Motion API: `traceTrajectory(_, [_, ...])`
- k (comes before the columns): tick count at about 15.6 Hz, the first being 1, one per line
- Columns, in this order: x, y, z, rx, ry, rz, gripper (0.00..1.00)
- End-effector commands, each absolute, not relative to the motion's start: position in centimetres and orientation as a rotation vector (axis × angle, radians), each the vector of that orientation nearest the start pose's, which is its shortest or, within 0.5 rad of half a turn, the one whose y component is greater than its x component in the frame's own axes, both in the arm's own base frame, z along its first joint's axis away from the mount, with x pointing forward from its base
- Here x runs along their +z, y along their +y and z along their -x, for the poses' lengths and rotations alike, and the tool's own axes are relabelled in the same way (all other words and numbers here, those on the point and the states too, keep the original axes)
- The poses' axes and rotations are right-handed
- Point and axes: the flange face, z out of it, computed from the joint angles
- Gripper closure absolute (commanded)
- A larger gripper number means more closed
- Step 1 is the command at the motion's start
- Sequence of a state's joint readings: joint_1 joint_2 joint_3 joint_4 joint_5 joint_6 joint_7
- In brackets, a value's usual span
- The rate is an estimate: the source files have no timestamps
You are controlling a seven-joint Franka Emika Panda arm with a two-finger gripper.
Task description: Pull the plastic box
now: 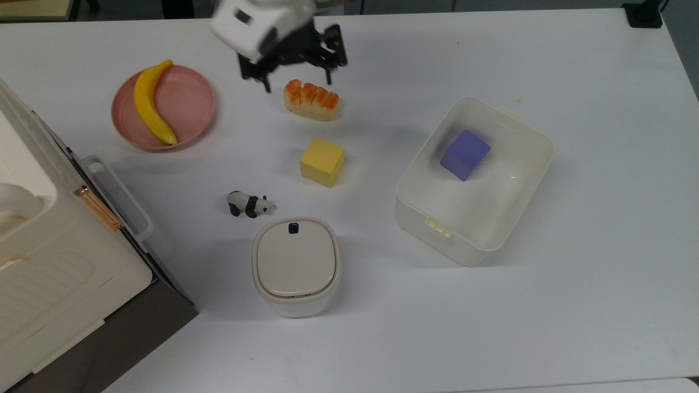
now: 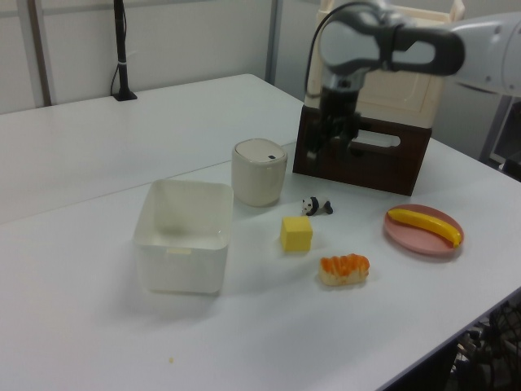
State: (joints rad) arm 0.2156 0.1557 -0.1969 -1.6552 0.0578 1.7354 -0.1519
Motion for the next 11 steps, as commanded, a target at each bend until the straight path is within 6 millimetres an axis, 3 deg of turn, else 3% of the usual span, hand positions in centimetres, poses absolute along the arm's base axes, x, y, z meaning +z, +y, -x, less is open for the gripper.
traceTrajectory(1, [46.6,5.3,-60.5,0.116,-0.340,3.094,0.00])
traceTrajectory(3, [44.2,7.4,-60.3,0.083,-0.482,3.091,0.00])
traceTrajectory(5, [43.2,7.7,-60.6,0.066,-0.551,3.083,0.00])
traceTrajectory(7, [46.0,8.4,-61.2,-0.008,-0.544,3.047,0.00])
traceTrajectory(9, [48.3,9.9,-61.8,-0.086,-0.683,2.977,0.00])
traceTrajectory(11, [49.8,14.2,-62.2,-0.161,-0.997,2.896,0.00])
